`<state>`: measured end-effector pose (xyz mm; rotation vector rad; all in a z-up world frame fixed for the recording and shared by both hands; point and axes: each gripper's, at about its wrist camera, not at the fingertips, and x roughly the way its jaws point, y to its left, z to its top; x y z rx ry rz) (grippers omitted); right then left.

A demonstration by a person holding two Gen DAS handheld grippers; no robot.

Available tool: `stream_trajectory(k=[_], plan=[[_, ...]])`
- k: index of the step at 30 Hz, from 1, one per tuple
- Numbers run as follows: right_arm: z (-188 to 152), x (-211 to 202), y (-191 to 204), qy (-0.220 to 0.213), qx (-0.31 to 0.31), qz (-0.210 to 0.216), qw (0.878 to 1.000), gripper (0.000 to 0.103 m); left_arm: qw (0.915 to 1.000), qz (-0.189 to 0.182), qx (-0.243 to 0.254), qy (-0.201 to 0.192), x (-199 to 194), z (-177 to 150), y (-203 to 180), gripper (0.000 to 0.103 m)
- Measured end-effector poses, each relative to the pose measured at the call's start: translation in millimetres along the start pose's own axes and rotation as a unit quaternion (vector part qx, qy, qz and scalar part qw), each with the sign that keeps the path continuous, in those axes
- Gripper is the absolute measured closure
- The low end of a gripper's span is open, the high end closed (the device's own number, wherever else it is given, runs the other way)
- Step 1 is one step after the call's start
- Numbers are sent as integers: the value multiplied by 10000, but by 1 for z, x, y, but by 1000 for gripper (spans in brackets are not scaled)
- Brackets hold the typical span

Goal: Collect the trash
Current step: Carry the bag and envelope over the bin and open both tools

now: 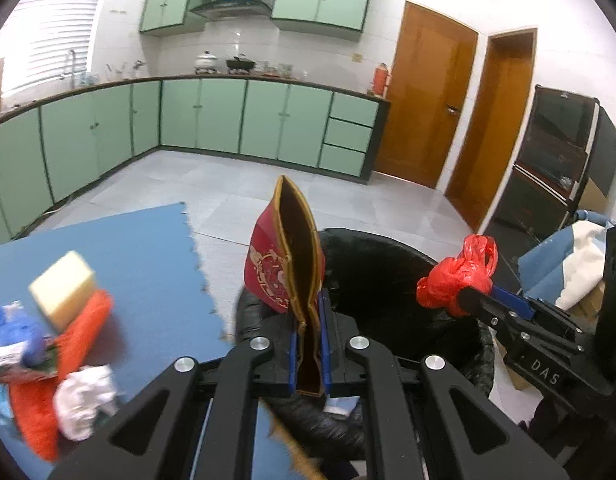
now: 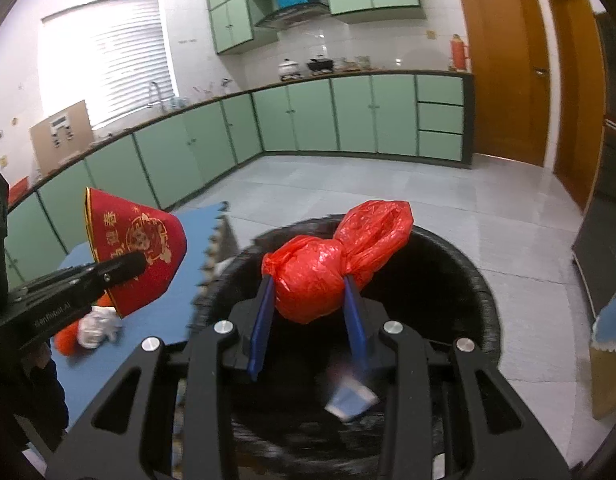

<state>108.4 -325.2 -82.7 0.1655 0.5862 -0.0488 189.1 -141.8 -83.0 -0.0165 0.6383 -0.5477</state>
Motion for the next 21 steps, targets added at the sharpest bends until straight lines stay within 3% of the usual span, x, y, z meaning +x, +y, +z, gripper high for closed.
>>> stream_trajectory(k=[8, 12, 14, 17, 21], plan=[[-10, 30, -47, 272, 186, -302, 9990, 64, 9990, -241, 141, 349, 65, 8, -28, 92], [-19, 41, -63, 406, 277, -467, 9977, 39, 9977, -347, 103, 581, 86, 9, -32, 74], [-23, 40, -67, 421, 323, -524, 9972, 31, 9973, -375, 47, 624, 88, 10, -30, 56], [-24, 35, -68, 337, 378, -631, 9967, 13, 9981, -319, -42, 534, 77, 12, -22, 47], [-21, 27, -61, 260, 490, -618, 9965, 8, 9996, -68, -107, 268, 52, 17, -8, 34]])
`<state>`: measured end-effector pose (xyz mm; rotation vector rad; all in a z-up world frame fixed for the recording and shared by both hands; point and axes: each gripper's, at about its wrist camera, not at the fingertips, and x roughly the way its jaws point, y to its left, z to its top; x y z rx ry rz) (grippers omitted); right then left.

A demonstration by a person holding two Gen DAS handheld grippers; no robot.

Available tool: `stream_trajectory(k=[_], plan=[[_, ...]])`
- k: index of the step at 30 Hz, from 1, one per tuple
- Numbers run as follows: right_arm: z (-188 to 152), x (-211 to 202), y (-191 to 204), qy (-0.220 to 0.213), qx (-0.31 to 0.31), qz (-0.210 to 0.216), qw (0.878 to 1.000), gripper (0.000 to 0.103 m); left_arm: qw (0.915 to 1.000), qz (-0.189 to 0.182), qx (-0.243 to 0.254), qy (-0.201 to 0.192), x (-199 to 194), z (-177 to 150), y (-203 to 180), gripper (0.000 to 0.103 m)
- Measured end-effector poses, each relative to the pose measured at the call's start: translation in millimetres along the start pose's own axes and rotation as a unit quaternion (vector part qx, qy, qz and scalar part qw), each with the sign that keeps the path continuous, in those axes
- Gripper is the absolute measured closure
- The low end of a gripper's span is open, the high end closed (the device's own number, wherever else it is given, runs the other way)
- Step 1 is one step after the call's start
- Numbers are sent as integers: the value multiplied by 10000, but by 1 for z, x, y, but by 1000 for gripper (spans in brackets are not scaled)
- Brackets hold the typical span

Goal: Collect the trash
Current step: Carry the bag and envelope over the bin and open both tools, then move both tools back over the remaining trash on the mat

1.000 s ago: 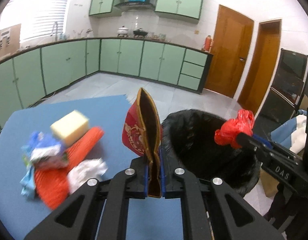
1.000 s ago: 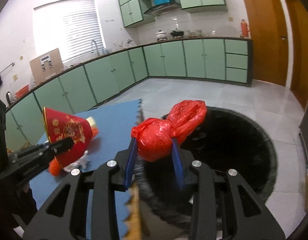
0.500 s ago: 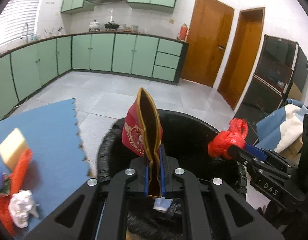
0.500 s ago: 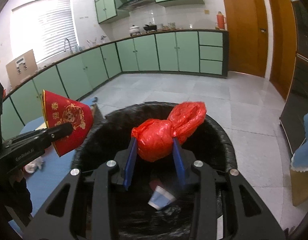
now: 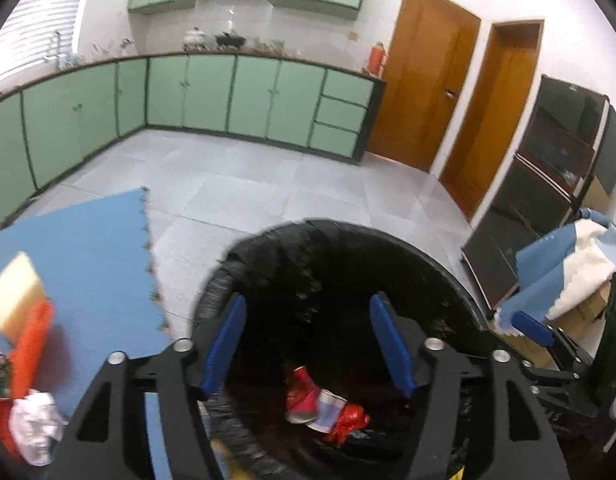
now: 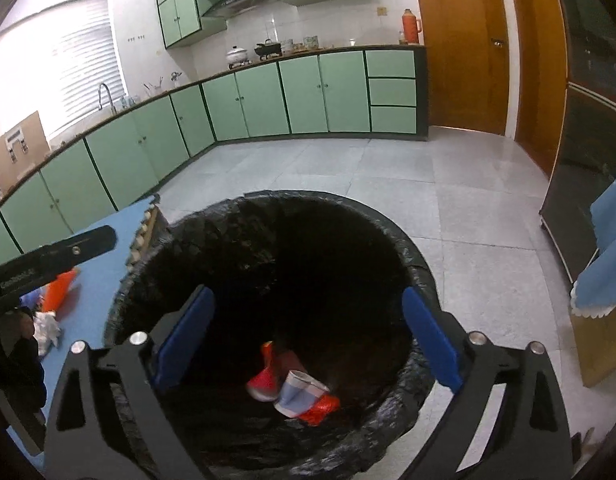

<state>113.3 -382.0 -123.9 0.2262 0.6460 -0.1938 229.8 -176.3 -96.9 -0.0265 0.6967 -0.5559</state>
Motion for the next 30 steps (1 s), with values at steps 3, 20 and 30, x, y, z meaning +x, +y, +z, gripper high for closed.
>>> stream_trajectory(k=[3, 20, 30], plan=[[6, -11, 15, -55, 26, 70, 10000, 7, 9993, 267, 20, -261, -28, 5, 17, 29], [7, -44, 164, -266, -649, 1150, 9909, 5, 9743, 2028, -448, -873, -192, -48, 149, 26], [-16, -28, 268, -35, -1117, 1790, 9775, 5, 9439, 3062, -925, -822, -236, -90, 237, 26]])
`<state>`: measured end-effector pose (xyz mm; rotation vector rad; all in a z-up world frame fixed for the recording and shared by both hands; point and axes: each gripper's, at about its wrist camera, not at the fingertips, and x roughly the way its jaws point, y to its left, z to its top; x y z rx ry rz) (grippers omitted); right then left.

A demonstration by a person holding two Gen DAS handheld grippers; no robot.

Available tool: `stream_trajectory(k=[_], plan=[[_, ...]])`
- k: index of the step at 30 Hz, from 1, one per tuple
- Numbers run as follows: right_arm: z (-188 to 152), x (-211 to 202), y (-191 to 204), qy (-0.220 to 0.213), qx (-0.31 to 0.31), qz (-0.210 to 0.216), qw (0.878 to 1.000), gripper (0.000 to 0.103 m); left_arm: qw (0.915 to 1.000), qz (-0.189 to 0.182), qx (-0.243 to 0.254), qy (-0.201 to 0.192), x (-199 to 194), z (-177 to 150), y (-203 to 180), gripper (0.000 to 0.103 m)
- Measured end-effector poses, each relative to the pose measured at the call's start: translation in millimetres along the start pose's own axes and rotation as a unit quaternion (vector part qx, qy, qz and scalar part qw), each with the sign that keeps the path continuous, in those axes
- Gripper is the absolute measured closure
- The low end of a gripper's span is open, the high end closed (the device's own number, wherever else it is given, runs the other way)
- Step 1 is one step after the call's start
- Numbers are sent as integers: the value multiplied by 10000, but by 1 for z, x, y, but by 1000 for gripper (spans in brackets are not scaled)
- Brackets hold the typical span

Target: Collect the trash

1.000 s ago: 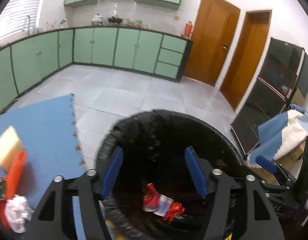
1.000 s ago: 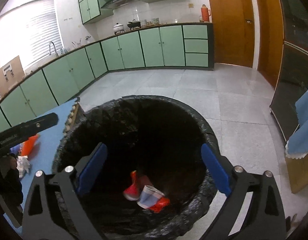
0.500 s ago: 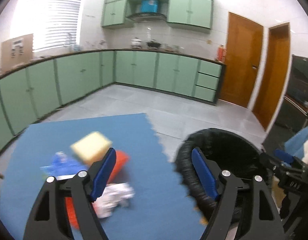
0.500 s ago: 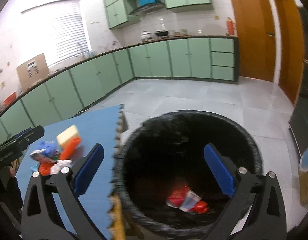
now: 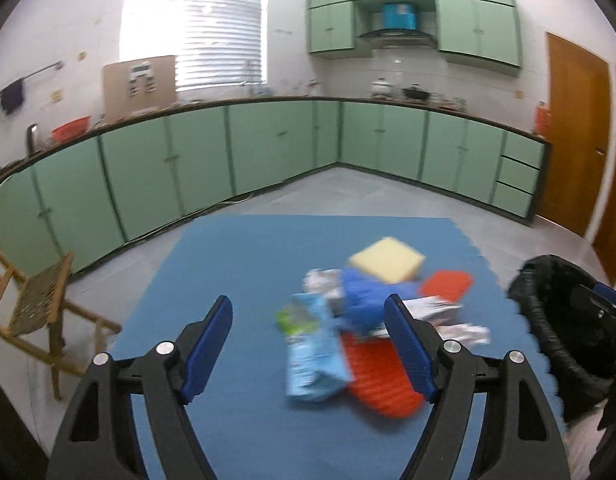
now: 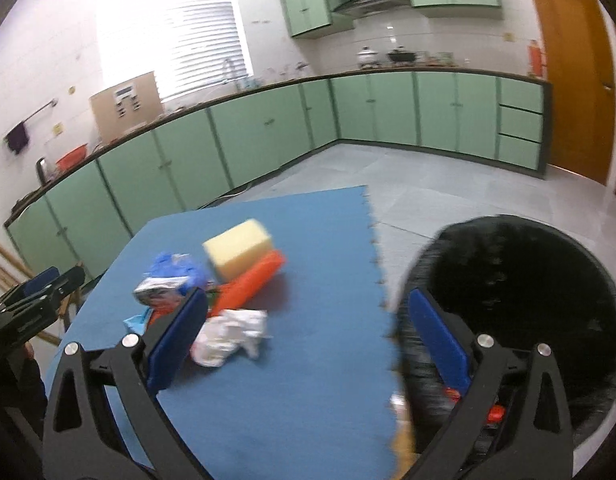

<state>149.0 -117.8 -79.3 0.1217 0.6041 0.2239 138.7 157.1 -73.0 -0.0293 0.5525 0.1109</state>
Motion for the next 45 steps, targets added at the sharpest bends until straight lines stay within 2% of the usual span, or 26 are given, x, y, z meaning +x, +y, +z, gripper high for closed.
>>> stream_trajectory(k=[6, 10, 24, 25, 27, 30, 38, 45], plan=[[-4, 33, 61, 174, -308, 444, 9984, 5, 9995, 242, -175, 45, 7, -11, 36, 26], [-6, 54, 94, 314, -548, 581, 9963, 5, 9990, 323, -286, 124, 12, -17, 51, 26], [-5, 84, 118, 546, -623, 704, 9941, 6, 9978, 330, -512, 255, 25, -27, 65, 26], [-4, 85, 120, 557, -636, 731, 9937, 7, 9978, 331, -517, 258, 25, -27, 67, 26], [-3, 87, 121, 620, -639, 849, 9924, 28, 9977, 327, -531, 269, 26, -27, 67, 26], [-5, 90, 121, 804, -634, 1059, 9891, 47, 9977, 311, -528, 290, 27, -27, 67, 26], [-4, 56, 109, 505, -553, 1284, 9889, 48, 9980, 223, -511, 297, 24, -25, 59, 26], [-7, 14, 86, 315, -529, 1222, 9906, 48, 9986, 72, -428, 299, 20, -26, 41, 26]])
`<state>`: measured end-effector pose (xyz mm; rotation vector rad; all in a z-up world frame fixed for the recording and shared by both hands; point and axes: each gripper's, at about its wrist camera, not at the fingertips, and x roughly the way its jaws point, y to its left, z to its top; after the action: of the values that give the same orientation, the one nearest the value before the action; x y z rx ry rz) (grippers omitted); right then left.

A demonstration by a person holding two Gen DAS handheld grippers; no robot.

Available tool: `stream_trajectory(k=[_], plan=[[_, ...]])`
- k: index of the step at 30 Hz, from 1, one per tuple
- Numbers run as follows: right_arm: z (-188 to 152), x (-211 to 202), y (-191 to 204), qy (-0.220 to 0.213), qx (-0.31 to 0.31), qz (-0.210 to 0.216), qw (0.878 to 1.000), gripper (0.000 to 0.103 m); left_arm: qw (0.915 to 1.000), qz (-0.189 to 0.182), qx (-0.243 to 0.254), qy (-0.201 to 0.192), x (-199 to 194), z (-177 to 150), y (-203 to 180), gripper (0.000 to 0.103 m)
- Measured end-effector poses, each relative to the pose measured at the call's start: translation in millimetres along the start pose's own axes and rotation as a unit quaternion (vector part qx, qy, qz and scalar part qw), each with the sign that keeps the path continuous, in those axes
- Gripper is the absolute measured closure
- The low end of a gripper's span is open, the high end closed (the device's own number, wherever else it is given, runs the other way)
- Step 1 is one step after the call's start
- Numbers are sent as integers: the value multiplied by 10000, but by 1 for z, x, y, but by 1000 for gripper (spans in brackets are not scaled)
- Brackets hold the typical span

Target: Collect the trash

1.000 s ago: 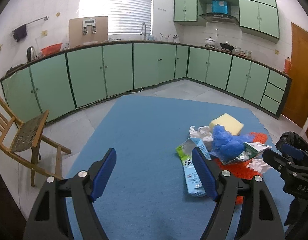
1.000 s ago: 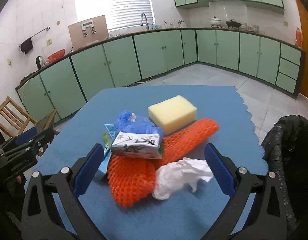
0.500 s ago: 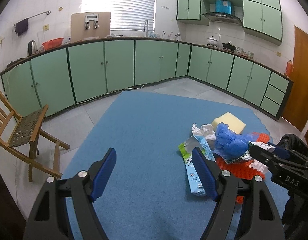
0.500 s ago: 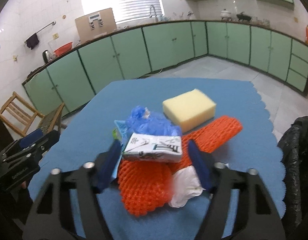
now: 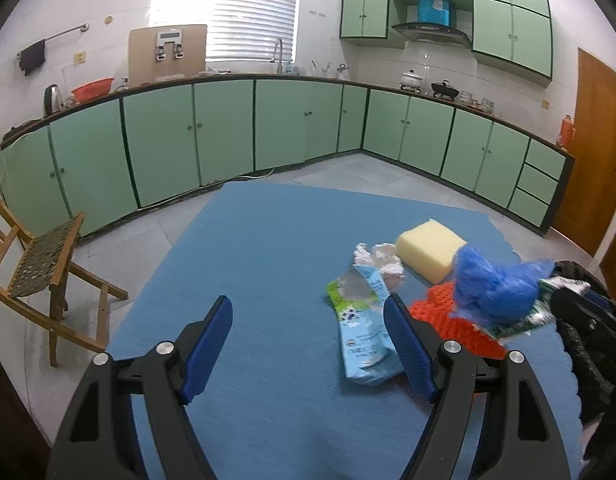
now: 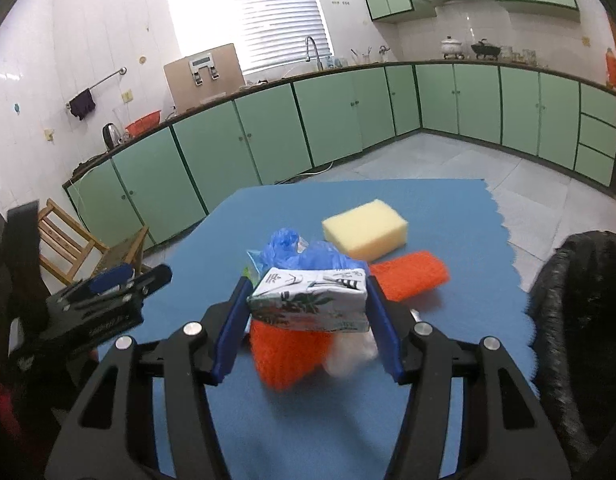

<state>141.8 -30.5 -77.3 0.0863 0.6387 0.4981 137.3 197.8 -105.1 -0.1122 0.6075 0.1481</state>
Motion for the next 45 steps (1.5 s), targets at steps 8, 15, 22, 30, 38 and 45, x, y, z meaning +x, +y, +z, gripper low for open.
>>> stream_trajectory(k=[8, 15, 22, 30, 38, 45], plan=[[-42, -27, -23, 392, 87, -295, 9988, 45, 9995, -234, 195, 109, -2, -13, -30, 26], [-46, -36, -27, 366, 159, -277, 9988, 24, 9986, -308, 344, 276, 0, -25, -46, 26], [-43, -12, -34, 475, 248, -280, 9982, 24, 9982, -260, 412, 355, 5, -31, -47, 26], [-45, 23, -35, 766, 192, -195, 9967, 38, 9980, -201, 403, 447, 15, -37, -42, 26], [-41, 16, -40, 625, 155, -121, 9979, 63, 9973, -269, 372, 565, 25, -38, -45, 26], [-28, -2, -50, 383, 265, -11, 9989, 90, 9965, -394, 449, 581, 31, -37, -60, 26]])
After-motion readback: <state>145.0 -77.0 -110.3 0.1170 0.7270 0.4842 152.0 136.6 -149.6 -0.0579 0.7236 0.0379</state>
